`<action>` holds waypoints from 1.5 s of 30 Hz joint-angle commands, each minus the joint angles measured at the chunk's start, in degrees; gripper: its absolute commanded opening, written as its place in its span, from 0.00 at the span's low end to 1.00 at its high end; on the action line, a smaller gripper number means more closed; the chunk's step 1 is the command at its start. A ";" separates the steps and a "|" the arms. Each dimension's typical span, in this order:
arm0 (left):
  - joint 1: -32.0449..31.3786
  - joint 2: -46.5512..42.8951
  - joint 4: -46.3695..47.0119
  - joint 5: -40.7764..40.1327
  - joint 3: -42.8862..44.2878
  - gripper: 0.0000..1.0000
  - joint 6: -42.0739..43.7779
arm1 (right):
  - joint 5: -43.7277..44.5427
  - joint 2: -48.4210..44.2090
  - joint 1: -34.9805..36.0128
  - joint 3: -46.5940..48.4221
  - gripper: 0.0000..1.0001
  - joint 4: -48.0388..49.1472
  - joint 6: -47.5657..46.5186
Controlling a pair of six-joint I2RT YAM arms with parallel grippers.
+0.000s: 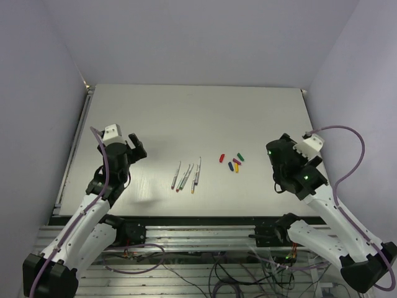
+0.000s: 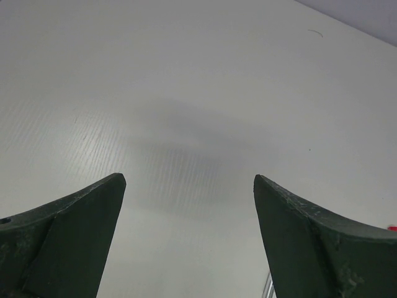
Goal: Insert the pens into the pen caps
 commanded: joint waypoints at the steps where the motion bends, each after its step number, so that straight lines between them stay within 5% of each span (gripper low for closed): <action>1: -0.92 0.25 2.14 3.58 2.12 0.96 2.33 | 3.32 -3.57 0.27 0.68 1.00 -5.06 9.73; 10: -15.30 5.79 4.16 -4.78 4.07 0.96 3.96 | 2.20 -17.75 0.27 -9.34 1.00 19.94 -9.57; 21: -16.71 6.85 2.25 -1.57 3.64 0.96 3.31 | 0.81 5.67 0.27 -0.46 0.99 20.85 -15.92; 28: -16.70 3.85 -2.97 -3.12 2.58 0.96 1.83 | -8.74 10.46 0.27 -2.69 1.00 29.41 -18.90; 37: -16.95 8.53 -9.41 1.46 2.90 0.96 -0.26 | -14.67 18.42 0.40 -1.75 1.00 23.53 -12.41; 45: -17.21 10.11 -7.46 5.47 2.13 0.91 -5.23 | -21.29 18.07 0.44 -5.85 0.84 26.27 -13.53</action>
